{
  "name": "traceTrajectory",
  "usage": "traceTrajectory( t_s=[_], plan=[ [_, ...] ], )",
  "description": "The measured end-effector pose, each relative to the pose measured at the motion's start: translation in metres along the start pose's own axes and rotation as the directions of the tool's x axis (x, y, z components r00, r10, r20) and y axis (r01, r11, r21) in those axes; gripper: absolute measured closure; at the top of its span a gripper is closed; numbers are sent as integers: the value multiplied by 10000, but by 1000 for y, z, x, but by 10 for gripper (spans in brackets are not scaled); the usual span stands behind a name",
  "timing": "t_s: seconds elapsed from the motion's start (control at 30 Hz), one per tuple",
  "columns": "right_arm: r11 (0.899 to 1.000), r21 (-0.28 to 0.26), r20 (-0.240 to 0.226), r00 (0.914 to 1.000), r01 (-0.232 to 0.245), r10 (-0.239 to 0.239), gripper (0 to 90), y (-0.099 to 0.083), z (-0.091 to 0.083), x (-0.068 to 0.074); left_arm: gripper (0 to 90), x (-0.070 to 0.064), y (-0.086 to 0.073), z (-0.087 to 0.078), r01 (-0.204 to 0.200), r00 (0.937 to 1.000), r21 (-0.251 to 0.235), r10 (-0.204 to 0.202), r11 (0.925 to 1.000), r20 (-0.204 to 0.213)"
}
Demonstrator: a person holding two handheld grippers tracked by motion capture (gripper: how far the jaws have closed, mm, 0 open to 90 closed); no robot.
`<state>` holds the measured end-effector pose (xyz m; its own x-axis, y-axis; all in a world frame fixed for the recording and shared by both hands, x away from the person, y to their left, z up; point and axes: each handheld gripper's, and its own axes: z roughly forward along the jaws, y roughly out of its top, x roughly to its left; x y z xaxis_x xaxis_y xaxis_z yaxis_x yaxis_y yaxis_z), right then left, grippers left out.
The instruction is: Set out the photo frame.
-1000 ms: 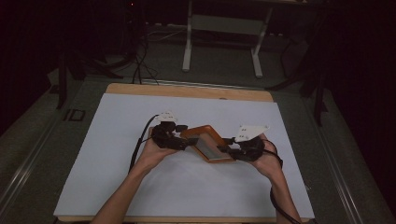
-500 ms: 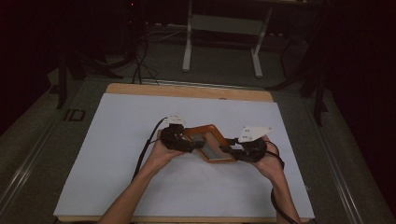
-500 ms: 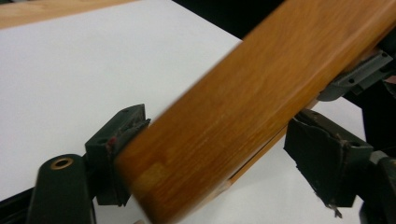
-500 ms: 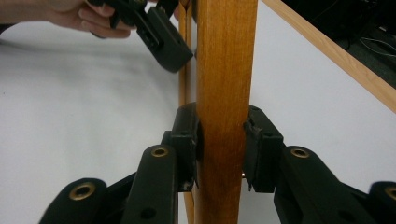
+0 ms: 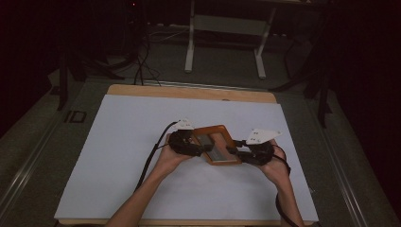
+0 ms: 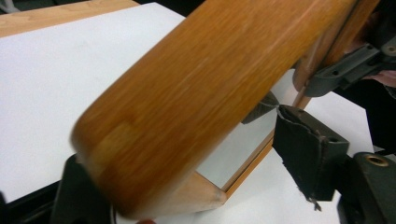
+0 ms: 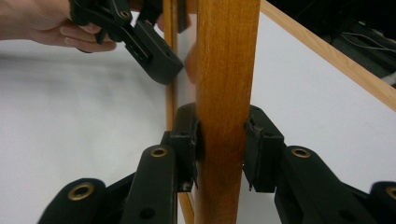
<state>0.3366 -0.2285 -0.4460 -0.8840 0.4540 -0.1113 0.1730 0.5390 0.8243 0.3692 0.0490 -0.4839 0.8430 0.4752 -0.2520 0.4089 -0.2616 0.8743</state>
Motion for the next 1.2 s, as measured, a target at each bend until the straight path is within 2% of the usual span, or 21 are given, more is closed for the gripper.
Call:
traceTrajectory(
  t_s=[0.1, 0.27, 0.77, 0.87, 0.97, 1.2],
  plan=[
    [9999, -15, 182, 9998, -105, 106, 671, -4, -1, -1, 374, -1, 1, 0, -50, 10000, -43, 50, 10000, 22],
    [9998, -3, 414, 9990, -184, 184, 654, -7, -1, -2, 403, -5, 2, 1, -188, 9998, -73, 188, 9998, -88],
    [9986, -257, 512, 9975, -470, 483, 648, -14, -2, -4, 398, -8, 2, 6, -711, 9967, -217, 702, 9972, -396],
    [9981, -278, 598, 9966, -542, 558, 633, -15, -1, -5, 423, -8, 2, 5, -758, 9965, -215, 750, 9969, -358],
    [9969, -227, 651, 9949, -752, 766, 613, -16, -1, -6, 459, -10, 3, 4, -762, 9968, -249, 755, 9968, -273],
    [9902, -421, 459, 9898, -1332, 1351, 598, -21, -2, -9, 481, -11, 5, 5, -803, 9966, -255, 798, 9964, -218]
  ],
)
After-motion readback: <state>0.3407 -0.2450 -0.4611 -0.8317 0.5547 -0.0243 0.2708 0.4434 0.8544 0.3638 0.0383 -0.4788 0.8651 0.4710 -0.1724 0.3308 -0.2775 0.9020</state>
